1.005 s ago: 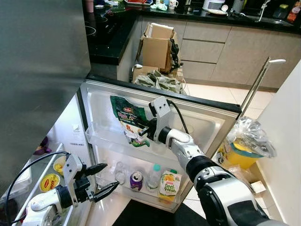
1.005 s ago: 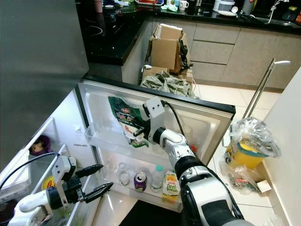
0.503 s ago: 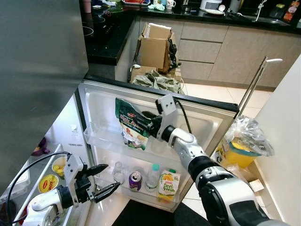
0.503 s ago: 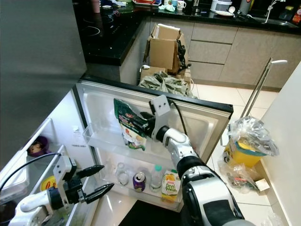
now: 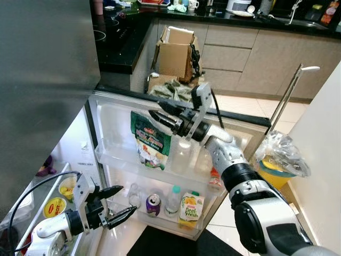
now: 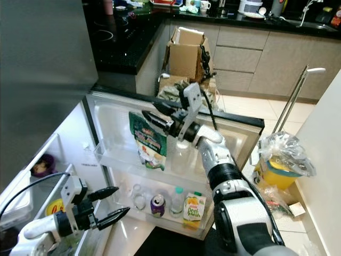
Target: Restocking fridge
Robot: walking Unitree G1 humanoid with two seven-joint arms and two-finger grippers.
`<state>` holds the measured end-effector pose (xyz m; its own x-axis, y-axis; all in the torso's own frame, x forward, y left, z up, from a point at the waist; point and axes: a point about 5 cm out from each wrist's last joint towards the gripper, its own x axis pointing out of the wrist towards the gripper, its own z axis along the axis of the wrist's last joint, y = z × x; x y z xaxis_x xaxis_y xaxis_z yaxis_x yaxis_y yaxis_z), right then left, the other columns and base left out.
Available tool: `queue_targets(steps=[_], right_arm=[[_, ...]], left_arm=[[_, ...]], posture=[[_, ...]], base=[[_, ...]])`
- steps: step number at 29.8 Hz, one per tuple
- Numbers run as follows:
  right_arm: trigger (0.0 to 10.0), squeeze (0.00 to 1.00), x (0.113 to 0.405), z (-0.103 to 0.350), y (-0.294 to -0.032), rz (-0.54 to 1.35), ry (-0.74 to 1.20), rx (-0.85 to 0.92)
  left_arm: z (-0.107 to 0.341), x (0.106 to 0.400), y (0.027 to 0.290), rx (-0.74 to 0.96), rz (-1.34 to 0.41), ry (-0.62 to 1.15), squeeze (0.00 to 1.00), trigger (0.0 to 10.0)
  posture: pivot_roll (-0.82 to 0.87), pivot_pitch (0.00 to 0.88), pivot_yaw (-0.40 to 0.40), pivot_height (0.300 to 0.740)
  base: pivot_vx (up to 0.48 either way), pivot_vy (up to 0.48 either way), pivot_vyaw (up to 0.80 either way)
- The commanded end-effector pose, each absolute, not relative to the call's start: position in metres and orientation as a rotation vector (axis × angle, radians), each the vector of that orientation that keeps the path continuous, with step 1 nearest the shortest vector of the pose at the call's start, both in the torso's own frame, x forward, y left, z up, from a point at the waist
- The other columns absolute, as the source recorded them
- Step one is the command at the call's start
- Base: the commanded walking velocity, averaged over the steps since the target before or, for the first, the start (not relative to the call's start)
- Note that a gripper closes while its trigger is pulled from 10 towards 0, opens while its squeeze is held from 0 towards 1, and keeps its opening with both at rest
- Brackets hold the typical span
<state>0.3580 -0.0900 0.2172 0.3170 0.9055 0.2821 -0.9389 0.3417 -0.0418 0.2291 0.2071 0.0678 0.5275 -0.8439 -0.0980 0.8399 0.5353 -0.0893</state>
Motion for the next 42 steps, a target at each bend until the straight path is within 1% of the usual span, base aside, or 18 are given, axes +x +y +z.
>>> queue_targets(steps=[1,4,6,8,11,15,17,21,28,30,33,34,35,36,37,39,40,42], right_arm=[[10.0,0.00,0.347,0.226,-0.097,1.322,-0.299,0.125],[10.0,0.00,0.331,0.225,-0.110,1.421,-0.290,0.129],[10.0,0.00,0.311,0.211,-0.127,1.530,-0.212,0.156],[10.0,0.00,0.299,0.195,-0.139,1.566,-0.123,0.178],[10.0,0.00,0.292,0.183,-0.147,1.573,-0.060,0.196],[10.0,0.00,0.281,0.147,-0.165,1.508,0.112,0.221],[10.0,0.00,0.278,0.141,-0.169,1.494,0.145,0.231],[10.0,0.00,0.263,0.087,-0.205,1.253,0.377,0.288],[10.0,0.00,0.240,0.045,-0.234,1.051,0.527,0.408],[10.0,0.00,0.238,0.041,-0.236,1.027,0.540,0.417],[10.0,0.00,0.235,0.031,-0.242,0.935,0.557,0.428],[10.0,0.00,0.230,0.021,-0.246,0.859,0.574,0.455],[10.0,0.00,0.230,0.021,-0.246,0.859,0.574,0.455],[10.0,0.00,0.225,0.011,-0.250,0.776,0.595,0.476],[10.0,0.00,0.225,0.011,-0.250,0.776,0.595,0.476],[10.0,0.00,0.212,-0.008,-0.258,0.606,0.638,0.515],[10.0,0.00,0.212,-0.008,-0.258,0.606,0.638,0.515],[10.0,0.00,0.203,-0.023,-0.263,0.454,0.683,0.507]], left_arm=[[0.068,0.227,0.209,-0.036,-1.013,0.146,0.00,10.0],[0.066,0.226,0.209,-0.038,-1.014,0.152,0.00,10.0],[0.066,0.226,0.208,-0.042,-1.017,0.153,0.00,10.0],[0.066,0.226,0.208,-0.044,-1.020,0.154,0.00,10.0],[0.066,0.226,0.208,-0.044,-1.022,0.155,0.00,10.0],[0.066,0.227,0.208,-0.044,-1.022,0.156,0.00,10.0],[0.066,0.227,0.208,-0.045,-1.022,0.156,0.00,10.0],[0.062,0.225,0.206,-0.059,-1.023,0.169,0.00,10.0],[0.052,0.222,0.207,-0.072,-0.997,0.211,0.00,10.0],[0.050,0.222,0.208,-0.070,-0.987,0.222,0.00,10.0],[0.039,0.223,0.209,-0.064,-0.938,0.258,0.00,10.0],[0.028,0.220,0.207,-0.080,-0.913,0.295,0.00,10.0],[0.028,0.220,0.207,-0.080,-0.913,0.295,0.00,10.0],[0.018,0.215,0.205,-0.110,-0.897,0.332,0.00,10.0],[0.018,0.215,0.205,-0.110,-0.897,0.332,0.00,10.0],[-0.002,0.204,0.201,-0.166,-0.859,0.408,0.00,10.0],[-0.002,0.204,0.201,-0.166,-0.859,0.408,0.00,10.0],[-0.017,0.196,0.198,-0.190,-0.820,0.468,0.00,10.0]], posture=[[-0.07,0.000,-0.086,0.740],[-0.07,0.000,-0.086,0.740],[-0.07,0.000,-0.086,0.740],[-0.07,0.000,-0.081,0.740],[-0.08,0.000,-0.079,0.740],[-0.08,0.000,-0.078,0.740],[-0.08,0.000,-0.078,0.740],[-0.08,0.000,-0.076,0.740],[-0.08,0.000,-0.075,0.740],[-0.08,0.000,-0.075,0.740],[-0.08,0.000,-0.074,0.740],[-0.08,0.000,-0.071,0.740],[-0.08,0.000,-0.071,0.740],[-0.08,0.000,-0.070,0.740],[-0.08,0.000,-0.070,0.740],[-0.09,0.000,-0.074,0.740],[-0.09,0.000,-0.074,0.740],[-0.09,0.000,-0.074,0.740]], base=[[0.000,0.000,0.00],[0.000,0.000,0.00],[0.000,0.000,0.00],[0.000,0.000,0.00],[0.000,0.000,0.00],[0.000,0.000,0.00],[0.000,0.000,0.00],[0.000,0.000,0.00],[0.000,0.000,0.00],[0.000,0.000,0.00],[0.000,0.000,0.00],[0.000,0.000,0.00],[0.000,0.000,0.00],[0.000,0.000,0.00],[0.000,0.000,0.00],[0.000,0.000,0.00],[0.000,0.000,0.00],[0.000,0.000,0.00]])
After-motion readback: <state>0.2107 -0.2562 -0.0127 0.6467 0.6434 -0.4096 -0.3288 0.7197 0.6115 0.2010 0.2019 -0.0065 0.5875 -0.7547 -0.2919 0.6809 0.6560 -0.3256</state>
